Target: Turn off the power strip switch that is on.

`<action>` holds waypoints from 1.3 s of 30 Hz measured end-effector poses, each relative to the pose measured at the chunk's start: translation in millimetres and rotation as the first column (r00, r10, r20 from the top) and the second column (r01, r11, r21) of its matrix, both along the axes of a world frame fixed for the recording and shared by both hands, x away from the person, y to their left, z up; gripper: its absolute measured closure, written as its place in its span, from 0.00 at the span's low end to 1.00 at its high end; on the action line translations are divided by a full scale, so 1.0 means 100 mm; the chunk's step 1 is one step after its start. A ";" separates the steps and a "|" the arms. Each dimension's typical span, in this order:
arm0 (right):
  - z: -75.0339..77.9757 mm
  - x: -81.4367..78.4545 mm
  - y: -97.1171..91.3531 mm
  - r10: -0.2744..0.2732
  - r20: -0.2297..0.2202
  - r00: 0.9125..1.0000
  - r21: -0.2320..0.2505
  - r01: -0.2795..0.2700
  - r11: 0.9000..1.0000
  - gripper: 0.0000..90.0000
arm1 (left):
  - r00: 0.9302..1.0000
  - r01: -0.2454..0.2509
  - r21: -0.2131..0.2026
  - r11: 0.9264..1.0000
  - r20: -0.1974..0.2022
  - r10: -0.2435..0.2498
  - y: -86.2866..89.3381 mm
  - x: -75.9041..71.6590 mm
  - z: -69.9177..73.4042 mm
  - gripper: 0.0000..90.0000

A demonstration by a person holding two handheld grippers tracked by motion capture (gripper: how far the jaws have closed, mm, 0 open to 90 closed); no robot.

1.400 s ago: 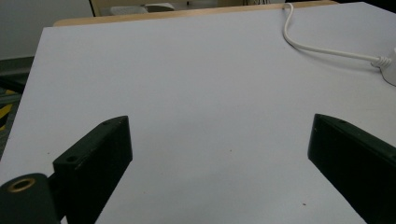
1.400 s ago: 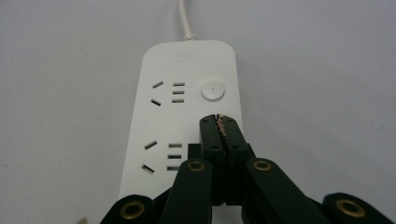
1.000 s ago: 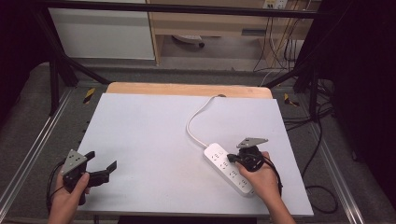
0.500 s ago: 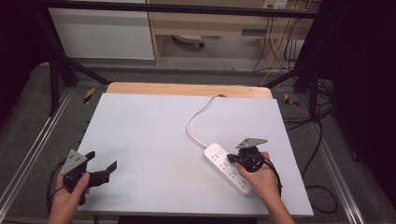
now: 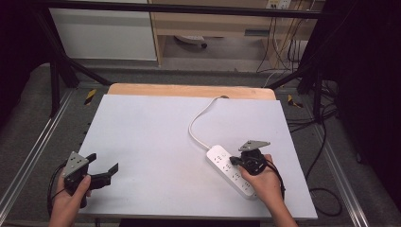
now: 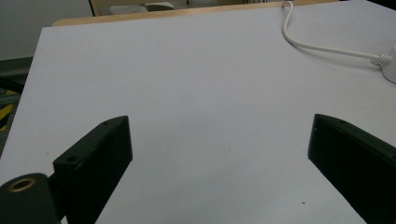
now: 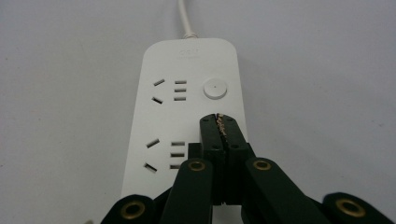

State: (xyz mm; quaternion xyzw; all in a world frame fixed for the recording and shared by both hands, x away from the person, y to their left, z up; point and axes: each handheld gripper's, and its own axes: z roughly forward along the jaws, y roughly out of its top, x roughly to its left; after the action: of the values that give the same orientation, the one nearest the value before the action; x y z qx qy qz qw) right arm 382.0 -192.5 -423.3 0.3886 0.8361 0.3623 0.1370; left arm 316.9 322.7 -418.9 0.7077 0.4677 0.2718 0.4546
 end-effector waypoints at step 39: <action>-0.02 0.02 -0.04 0.006 -0.011 1.000 0.036 -0.006 0.999 1.00 | 1.000 0.002 0.010 1.000 -0.009 -0.002 -0.01 0.01 -0.02 0.07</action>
State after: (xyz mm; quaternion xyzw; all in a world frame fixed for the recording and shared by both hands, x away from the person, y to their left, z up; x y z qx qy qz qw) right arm 383.8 -196.8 -425.7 0.3906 0.8313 0.3754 0.1242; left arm 318.0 321.4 -420.4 0.7116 0.4678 0.2705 0.4490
